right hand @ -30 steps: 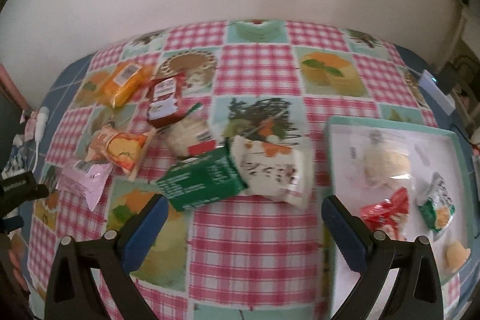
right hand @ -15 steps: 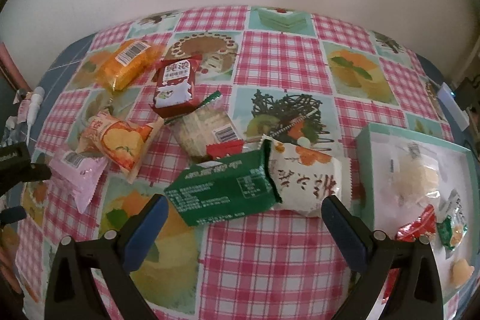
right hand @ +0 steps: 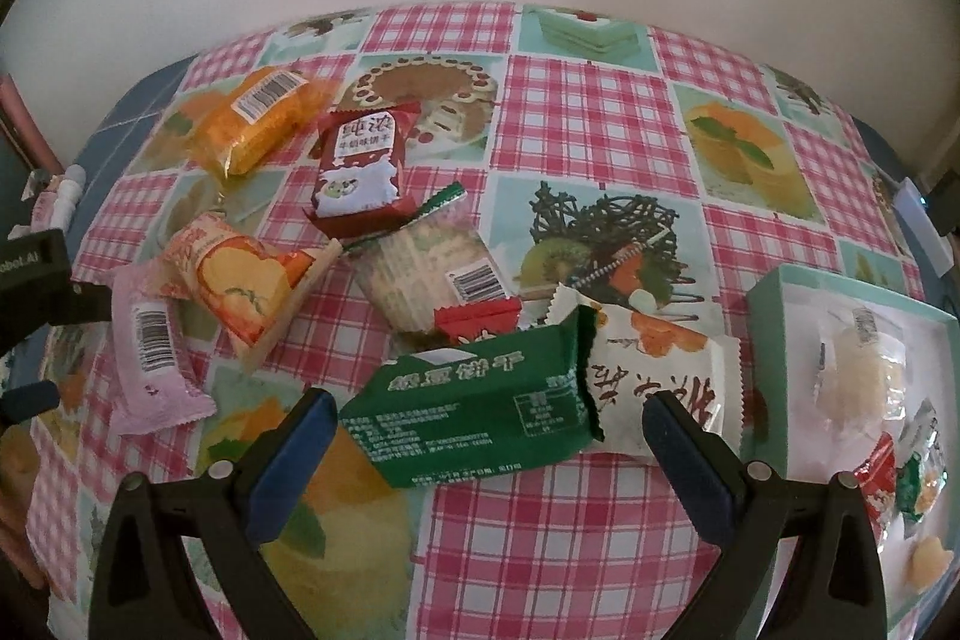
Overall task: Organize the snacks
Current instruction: 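Grasp the pink wrapped cake with the left tool while the right tool grasps the green biscuit box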
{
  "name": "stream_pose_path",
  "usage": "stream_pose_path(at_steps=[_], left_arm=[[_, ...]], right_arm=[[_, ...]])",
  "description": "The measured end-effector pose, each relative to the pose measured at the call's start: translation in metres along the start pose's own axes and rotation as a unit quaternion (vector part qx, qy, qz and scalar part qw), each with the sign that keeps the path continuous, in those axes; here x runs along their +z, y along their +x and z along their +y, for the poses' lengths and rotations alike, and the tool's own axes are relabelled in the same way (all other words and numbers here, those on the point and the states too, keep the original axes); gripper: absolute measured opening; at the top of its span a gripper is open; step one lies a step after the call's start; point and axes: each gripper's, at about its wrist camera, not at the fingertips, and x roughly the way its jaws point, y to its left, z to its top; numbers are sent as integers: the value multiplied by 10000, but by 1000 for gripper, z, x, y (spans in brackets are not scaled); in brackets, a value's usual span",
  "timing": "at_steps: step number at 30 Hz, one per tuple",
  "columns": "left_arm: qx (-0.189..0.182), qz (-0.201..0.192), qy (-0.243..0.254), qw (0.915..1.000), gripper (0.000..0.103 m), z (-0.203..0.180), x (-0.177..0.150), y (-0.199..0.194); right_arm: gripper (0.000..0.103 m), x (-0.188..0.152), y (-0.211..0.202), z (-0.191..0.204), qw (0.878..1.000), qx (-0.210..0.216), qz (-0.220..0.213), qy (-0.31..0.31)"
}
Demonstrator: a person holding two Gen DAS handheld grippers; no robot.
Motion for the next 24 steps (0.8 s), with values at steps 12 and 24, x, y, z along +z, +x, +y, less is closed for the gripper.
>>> stream_pose_path(at_steps=[12,24], left_arm=[[161,-198,210,9995,96,-7,0,-18],[138,263,843,9960,96,-48,-11,15]], right_arm=[[103,1,4,-1,9999,-125,-9,-48],[102,0,5,1,9998,-196,-30,-79]])
